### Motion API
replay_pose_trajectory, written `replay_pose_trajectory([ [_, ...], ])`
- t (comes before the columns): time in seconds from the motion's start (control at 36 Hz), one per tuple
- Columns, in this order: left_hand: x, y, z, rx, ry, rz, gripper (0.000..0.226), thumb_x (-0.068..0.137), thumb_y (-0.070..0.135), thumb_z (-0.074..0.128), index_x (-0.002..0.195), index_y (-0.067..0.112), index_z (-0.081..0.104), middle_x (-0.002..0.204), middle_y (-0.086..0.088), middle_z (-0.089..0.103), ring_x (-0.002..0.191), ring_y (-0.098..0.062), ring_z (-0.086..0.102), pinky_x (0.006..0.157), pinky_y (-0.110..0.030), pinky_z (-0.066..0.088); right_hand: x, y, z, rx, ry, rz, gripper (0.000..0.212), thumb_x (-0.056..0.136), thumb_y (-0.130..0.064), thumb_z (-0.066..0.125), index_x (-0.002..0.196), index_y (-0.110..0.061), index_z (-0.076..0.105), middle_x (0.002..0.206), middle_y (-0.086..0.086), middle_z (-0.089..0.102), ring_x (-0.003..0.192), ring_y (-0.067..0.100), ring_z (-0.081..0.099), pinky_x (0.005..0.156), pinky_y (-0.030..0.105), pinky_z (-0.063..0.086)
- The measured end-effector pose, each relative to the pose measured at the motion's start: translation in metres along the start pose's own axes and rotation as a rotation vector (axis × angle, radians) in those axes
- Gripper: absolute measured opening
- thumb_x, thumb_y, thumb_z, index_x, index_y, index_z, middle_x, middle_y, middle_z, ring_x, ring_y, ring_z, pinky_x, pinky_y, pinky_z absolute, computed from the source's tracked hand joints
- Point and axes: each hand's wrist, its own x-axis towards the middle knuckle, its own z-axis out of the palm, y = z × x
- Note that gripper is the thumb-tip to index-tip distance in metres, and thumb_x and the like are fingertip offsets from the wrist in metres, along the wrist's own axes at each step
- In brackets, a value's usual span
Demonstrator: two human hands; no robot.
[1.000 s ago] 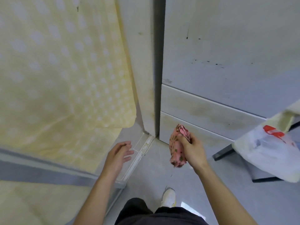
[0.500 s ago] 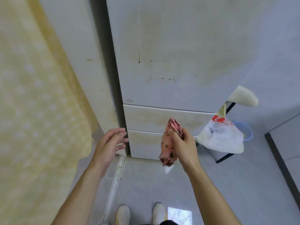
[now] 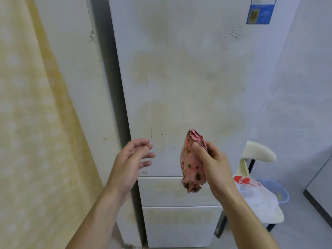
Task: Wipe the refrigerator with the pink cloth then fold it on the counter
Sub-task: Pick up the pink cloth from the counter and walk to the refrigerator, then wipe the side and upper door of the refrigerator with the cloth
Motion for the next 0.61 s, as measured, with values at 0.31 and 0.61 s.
replay_pose_trajectory([
  [0.31,0.03,0.075,0.032,0.051,-0.104,0.155,0.021,0.108,0.021,0.055,0.121,0.023,0.072,0.113,0.005,0.078,0.106,-0.013,0.074,0.096,-0.04,0.059,0.037,-0.079,0.018,0.171,-0.08,-0.144,0.022,0.1,-0.037,0.068,0.096,-0.018,0.077,0.098,0.011,0.078,0.099,0.035,0.074,0.093,0.06,0.057],
  [0.61,0.043,0.121,0.06,0.023,-0.255,0.213,0.038,0.107,0.044,0.05,0.13,0.023,0.071,0.123,0.003,0.077,0.12,-0.013,0.07,0.108,-0.042,0.051,0.062,-0.123,0.036,0.243,-0.25,-0.187,0.042,0.092,-0.056,0.068,0.105,-0.018,0.079,0.099,0.011,0.08,0.096,0.032,0.077,0.097,0.056,0.059],
])
